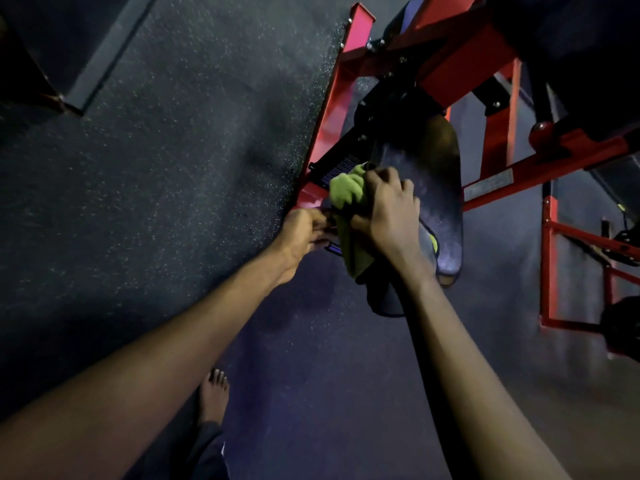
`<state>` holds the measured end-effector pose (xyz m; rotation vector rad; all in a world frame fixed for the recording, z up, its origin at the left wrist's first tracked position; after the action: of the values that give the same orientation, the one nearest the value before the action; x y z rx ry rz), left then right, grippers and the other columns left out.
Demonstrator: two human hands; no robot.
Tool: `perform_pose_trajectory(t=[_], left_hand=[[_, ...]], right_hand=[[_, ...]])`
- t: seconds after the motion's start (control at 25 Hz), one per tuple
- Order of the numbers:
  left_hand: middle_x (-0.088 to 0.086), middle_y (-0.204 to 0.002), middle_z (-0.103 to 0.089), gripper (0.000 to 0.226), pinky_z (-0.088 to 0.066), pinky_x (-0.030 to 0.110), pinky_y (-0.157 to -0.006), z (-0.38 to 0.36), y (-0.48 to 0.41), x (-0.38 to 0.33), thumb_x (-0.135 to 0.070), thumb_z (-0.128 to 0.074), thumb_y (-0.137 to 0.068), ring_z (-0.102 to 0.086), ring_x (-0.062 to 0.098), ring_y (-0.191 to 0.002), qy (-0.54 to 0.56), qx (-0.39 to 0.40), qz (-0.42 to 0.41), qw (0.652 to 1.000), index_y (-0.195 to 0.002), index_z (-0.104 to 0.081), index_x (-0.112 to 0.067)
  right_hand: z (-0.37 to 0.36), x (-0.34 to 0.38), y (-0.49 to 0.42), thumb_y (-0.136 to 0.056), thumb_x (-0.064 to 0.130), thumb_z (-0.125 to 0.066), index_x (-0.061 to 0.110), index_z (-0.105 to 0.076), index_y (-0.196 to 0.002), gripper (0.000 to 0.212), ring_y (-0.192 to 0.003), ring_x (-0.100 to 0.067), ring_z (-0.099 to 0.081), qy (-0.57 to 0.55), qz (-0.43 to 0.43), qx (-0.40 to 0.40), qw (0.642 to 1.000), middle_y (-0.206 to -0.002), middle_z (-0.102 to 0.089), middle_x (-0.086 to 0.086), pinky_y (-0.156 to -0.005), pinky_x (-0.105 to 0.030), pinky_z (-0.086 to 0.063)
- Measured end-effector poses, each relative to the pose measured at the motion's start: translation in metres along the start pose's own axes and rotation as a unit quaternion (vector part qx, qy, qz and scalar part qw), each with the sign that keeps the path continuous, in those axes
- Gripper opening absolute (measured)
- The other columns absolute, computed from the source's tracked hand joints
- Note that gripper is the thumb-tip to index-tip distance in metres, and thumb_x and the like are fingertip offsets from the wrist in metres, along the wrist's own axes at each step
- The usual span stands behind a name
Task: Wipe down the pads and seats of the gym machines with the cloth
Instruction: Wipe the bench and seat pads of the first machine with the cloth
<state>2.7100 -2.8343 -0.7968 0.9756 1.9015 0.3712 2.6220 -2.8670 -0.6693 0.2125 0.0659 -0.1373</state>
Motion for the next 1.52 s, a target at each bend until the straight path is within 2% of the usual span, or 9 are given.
perform_pose_trajectory(t=[0.12,0.28,0.48,0.68,0.8,0.96,1.12,1.32,1.52], left_hand=[[0.007,-0.099,-0.071,0.036,-0.053,0.034,-0.084,-0.001,-0.003,-0.017,-0.028,-0.036,-0.104,-0.066,0.02,-0.09,0.036,-0.013,-0.003,0.999,-0.1,-0.068,-0.013],[-0.008,-0.094,-0.072,0.049,-0.054,0.022,-0.07,-0.017,-0.008,-0.043,-0.049,-0.057,-0.097,-0.068,0.002,-0.08,-0.079,-0.055,-0.095,0.991,-0.119,-0.069,-0.006],[0.001,-0.134,-0.058,0.093,-0.052,0.043,-0.1,-0.037,-0.006,-0.021,-0.076,-0.073,-0.061,-0.06,0.014,-0.12,-0.248,-0.122,-0.157,0.948,-0.137,-0.053,-0.027],[0.008,-0.149,-0.041,0.075,-0.039,0.036,-0.112,-0.053,0.004,-0.015,-0.04,-0.072,-0.089,-0.044,0.023,-0.137,-0.297,-0.171,-0.217,0.914,-0.152,-0.037,-0.019],[0.009,-0.16,-0.031,0.068,-0.025,0.026,-0.117,-0.069,0.013,-0.012,-0.031,-0.059,-0.1,-0.029,0.022,-0.147,-0.334,-0.223,-0.234,0.885,-0.157,-0.026,-0.014],[0.011,-0.165,-0.018,0.068,-0.006,-0.001,-0.103,-0.089,0.018,-0.005,-0.029,-0.051,-0.104,-0.018,0.021,-0.152,-0.346,-0.286,-0.245,0.859,-0.159,-0.016,-0.009],[0.01,-0.164,-0.02,0.085,-0.019,0.02,-0.113,-0.089,0.017,-0.002,-0.045,-0.063,-0.095,-0.023,0.022,-0.15,-0.356,-0.308,-0.241,0.849,-0.159,-0.017,-0.013],[0.007,-0.163,-0.023,0.084,-0.021,0.021,-0.107,-0.088,0.015,-0.003,-0.047,-0.065,-0.094,-0.025,0.022,-0.15,-0.364,-0.318,-0.243,0.841,-0.159,-0.021,-0.015],[0.007,-0.162,-0.027,0.082,-0.023,0.02,-0.112,-0.084,0.012,0.0,-0.045,-0.067,-0.093,-0.028,0.018,-0.148,-0.34,-0.337,-0.261,0.838,-0.157,-0.025,-0.016]], right_hand=[[-0.01,-0.001,0.038,-0.079,0.03,-0.073,0.018,-0.056,-0.133,0.058,-0.115,-0.034,-0.045,-0.016,0.014,-0.066,0.998,-0.139,-0.049,-0.007,-0.09,-0.045,-0.037],[-0.03,-0.021,0.085,-0.082,0.033,-0.076,0.027,-0.057,-0.139,0.06,-0.127,-0.025,-0.044,-0.092,-0.028,-0.154,0.983,-0.148,-0.048,0.0,-0.104,-0.039,-0.035],[-0.049,-0.066,0.126,-0.082,0.028,-0.058,0.018,-0.06,-0.138,0.058,-0.128,-0.029,-0.049,-0.223,-0.13,-0.226,0.939,-0.145,-0.052,-0.007,-0.11,-0.04,-0.035],[-0.069,-0.131,0.145,-0.073,0.008,-0.049,0.02,-0.055,-0.142,0.07,-0.128,-0.024,-0.044,-0.377,-0.224,-0.268,0.858,-0.142,-0.05,-0.005,-0.111,-0.05,-0.037],[-0.08,-0.159,0.153,-0.072,0.004,-0.049,0.01,-0.056,-0.138,0.067,-0.129,-0.023,-0.048,-0.468,-0.28,-0.303,0.781,-0.137,-0.052,-0.007,-0.116,-0.038,-0.035],[-0.097,-0.205,0.155,-0.076,0.006,-0.057,0.009,-0.06,-0.13,0.054,-0.117,-0.015,-0.057,-0.519,-0.313,-0.303,0.735,-0.129,-0.056,-0.006,-0.107,-0.032,-0.044],[-0.12,-0.238,0.144,-0.08,0.007,-0.069,0.024,-0.068,-0.12,0.043,-0.111,-0.015,-0.065,-0.652,-0.295,-0.26,0.648,-0.124,-0.065,-0.01,-0.102,-0.036,-0.052],[-0.132,-0.256,0.129,-0.088,-0.001,-0.071,0.019,-0.07,-0.11,0.03,-0.096,-0.012,-0.07,-0.784,-0.295,-0.246,0.488,-0.106,-0.074,-0.003,-0.083,-0.026,-0.055],[-0.131,-0.298,0.077,-0.084,0.007,-0.075,0.017,-0.074,-0.099,0.018,-0.096,-0.021,-0.074,-0.804,-0.277,-0.136,0.509,-0.098,-0.078,-0.004,-0.086,-0.036,-0.058]])
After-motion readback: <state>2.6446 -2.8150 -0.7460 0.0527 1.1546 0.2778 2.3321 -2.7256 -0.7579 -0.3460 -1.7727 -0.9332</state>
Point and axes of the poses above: each hand's wrist, its own y-axis away from the middle knuckle, its own z-axis out of the back of the hand, x = y × z, the point moved 8 cm from there along -y, towards the middle knuckle
